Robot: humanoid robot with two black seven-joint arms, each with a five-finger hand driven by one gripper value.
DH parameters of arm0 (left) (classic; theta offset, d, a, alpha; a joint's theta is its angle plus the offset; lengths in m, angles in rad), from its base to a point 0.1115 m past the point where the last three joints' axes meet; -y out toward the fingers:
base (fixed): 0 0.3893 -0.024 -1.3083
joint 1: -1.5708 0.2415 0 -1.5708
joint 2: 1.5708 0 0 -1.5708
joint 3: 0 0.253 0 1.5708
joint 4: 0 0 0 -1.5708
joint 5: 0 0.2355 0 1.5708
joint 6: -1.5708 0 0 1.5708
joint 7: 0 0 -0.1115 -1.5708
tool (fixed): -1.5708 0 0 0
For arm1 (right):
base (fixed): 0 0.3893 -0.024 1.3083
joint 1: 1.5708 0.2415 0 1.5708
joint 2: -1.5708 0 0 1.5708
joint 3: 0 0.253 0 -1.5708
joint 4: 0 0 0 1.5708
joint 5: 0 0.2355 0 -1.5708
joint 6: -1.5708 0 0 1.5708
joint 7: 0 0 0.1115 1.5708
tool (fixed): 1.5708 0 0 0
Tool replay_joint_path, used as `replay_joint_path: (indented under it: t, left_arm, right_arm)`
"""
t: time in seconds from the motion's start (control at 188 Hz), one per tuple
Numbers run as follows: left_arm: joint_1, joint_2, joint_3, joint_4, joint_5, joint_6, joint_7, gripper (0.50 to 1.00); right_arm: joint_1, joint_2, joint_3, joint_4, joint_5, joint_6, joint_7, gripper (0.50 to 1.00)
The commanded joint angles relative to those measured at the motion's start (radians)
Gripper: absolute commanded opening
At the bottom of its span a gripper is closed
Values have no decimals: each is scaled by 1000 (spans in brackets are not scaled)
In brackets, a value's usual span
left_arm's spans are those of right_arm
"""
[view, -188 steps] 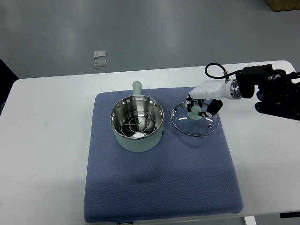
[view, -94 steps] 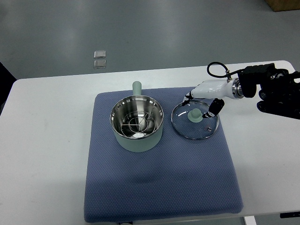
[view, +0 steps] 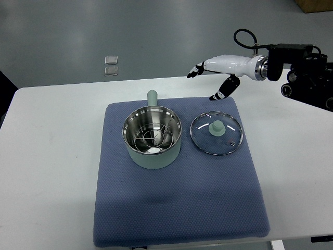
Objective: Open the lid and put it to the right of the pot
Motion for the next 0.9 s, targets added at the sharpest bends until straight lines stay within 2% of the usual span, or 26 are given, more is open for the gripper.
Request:
replay_joint_path:
  t: [0.0,0.16,0.218,0.292,0.346,0.351,0.362,0.564,0.649,0.654,0.697,0.888,0.893]
  left_arm:
    - [0,0,0,0,1,0,-1,1000]
    - [0,0,0,0,1,0,-1,1000]
    - [0,0,0,0,1,0,-1,1000]
    - [0,0,0,0,1,0,-1,1000]
    - [0,0,0,0,1,0,-1,1000]
    - [0,0,0,0,1,0,1,1000]
    - [0,0,0,0,-1,0,1,1000]
    - [0,0,0,0,1,0,-1,1000]
    - [0,0,0,0,1,0,-1,1000]
    - [0,0,0,0,1,0,1,1000]
    - [0,0,0,0,1,0,1,1000]
    - [2,0,0,0,1,0,1,1000]
    - [0,0,1,0,1,0,-1,1000]
  right_arm:
    - [-82,-14,172,-6,6,33,-13,819]
    - [-263,1,517,-37,4,60,-65,825]
    - [-341,38,673,-52,3,55,-89,856]
    - [-423,98,851,-57,1,50,-125,856]
    - [-423,98,852,-57,1,50,-125,856]
    - [-470,130,959,-59,1,50,-152,856]
    - [-481,138,985,-59,3,52,-158,856]
    - [-644,297,1342,-56,10,63,-227,860]
    - [-661,320,1388,-56,14,67,-241,862]
    - [-677,354,1448,-56,15,73,-262,870]
    - [-688,380,1491,-54,15,76,-275,889]
    - [-731,435,1586,-56,15,104,-303,891]
    - [-748,451,1614,-56,15,125,-316,891]
